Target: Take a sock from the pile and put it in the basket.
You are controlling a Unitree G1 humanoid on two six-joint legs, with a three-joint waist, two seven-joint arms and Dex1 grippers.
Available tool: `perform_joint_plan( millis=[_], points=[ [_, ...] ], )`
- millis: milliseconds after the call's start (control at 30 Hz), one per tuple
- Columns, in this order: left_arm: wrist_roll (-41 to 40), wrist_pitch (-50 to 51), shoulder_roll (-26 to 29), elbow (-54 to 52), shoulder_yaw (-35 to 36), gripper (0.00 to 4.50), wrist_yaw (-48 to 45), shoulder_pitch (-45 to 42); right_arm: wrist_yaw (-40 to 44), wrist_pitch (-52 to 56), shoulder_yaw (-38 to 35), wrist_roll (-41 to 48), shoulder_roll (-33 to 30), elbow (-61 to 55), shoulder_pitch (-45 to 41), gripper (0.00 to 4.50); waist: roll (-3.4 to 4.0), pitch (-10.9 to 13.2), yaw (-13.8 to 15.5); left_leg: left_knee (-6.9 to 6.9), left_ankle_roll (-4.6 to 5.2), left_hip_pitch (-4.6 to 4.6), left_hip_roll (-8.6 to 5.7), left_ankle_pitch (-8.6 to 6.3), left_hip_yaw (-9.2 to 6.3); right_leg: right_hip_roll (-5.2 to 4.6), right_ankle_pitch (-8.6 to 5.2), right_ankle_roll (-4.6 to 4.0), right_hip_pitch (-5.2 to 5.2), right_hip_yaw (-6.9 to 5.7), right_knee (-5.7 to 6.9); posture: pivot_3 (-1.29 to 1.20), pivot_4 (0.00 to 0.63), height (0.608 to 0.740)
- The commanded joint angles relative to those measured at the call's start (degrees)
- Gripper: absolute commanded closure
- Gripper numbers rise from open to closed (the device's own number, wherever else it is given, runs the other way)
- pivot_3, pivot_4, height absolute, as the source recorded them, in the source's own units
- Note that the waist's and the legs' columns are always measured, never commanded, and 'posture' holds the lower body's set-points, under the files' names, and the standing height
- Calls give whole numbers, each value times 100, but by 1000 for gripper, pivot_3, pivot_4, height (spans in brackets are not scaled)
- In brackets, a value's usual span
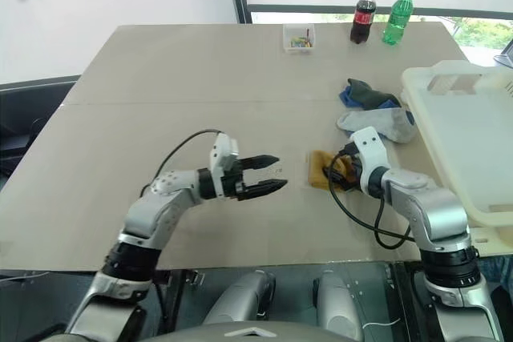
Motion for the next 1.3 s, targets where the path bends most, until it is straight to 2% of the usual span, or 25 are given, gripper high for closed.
perform_joint_plan(
  millis=[33,100,200,300,433,467,500,667,800,900,1067,1167,1300],
  points=[
    [-182,-104,233,-445,175,983,-147,86,165,289,359,59,-92,197,185,38,-1,-1,3,0,0,0,0,0,0,1,0,0,0,-1,0,0,150,739],
    [-255,-50,328,-533,227,983,-153,136,279,215,599,-11,-204,280,189,38,-1,-2,-3,0,0,0,0,0,1,-1,0,0,1,-1,-2,0,150,739],
    [-314,-18,407,-623,249,983,-127,194,664,23,1197,-153,-576,400,214,852,-2,-6,-5,-2,0,1,1,0,0,-7,0,0,1,-2,-3,0,150,739],
    [-337,-21,441,-731,206,983,-95,253,1153,-438,2197,-652,-1236,632,206,2267,-19,-43,7,-7,1,9,1,-1,0,-7,-1,0,5,-5,-9,0,150,739],
    [-337,-22,477,-853,157,983,-105,349,1323,-755,2224,-738,-1188,1019,163,4006,-82,-101,32,-8,2,28,2,-2,-14,-8,-2,1,33,-21,-23,0,150,739],
    [-343,-17,492,-884,158,983,-112,374,1318,-801,2164,-762,-1156,1081,154,4318,-85,-104,32,-8,8,45,2,-8,-14,-11,-3,2,54,-22,-30,0,150,739],
    [-350,-14,504,-900,166,983,-118,390,1311,-819,2066,-748,-1107,1119,148,4446,-85,-110,30,-13,1,81,4,-22,-16,-15,-11,8,101,-24,-50,0,150,739],
    [-372,-39,519,-948,209,983,-74,389,1109,-872,866,-209,-500,980,166,4446,-106,-128,26,-16,-8,101,10,-29,-21,-11,-34,4,130,-26,-72,0,150,739],
    [-386,-56,444,-939,187,983,0,274,820,-1025,-519,394,80,748,15,4446,-63,-97,-6,-17,-7,85,12,-28,-14,-6,-12,18,105,-16,-64,0,150,739],
    [-380,-75,350,-840,186,983,79,121,607,-1063,-1244,702,234,707,-219,4446,4,-27,13,-16,15,64,8,-14,-5,-9,-2,3,79,-8,-50,0,150,739],
    [-339,-140,121,-678,148,983,289,-36,124,-1387,-2296,919,111,1162,-1001,4446,10,-22,5,-8,12,-15,0,-7,8,-9,0,1,-18,8,-10,0,150,739],
    [-328,-156,-2,-689,64,983,355,-48,-568,-1906,-2904,765,-65,2029,-2026,4446,17,-15,-13,-18,-1,-16,1,-1,13,-11,0,-1,-21,12,-12,0,150,739],
    [-299,-244,-108,-606,44,983,430,-102,-1233,-2536,-2927,219,-400,3456,-2904,4446,23,-6,-34,-19,15,-16,-1,-10,20,-8,0,-1,-21,15,-13,0,150,739]
  ],
)
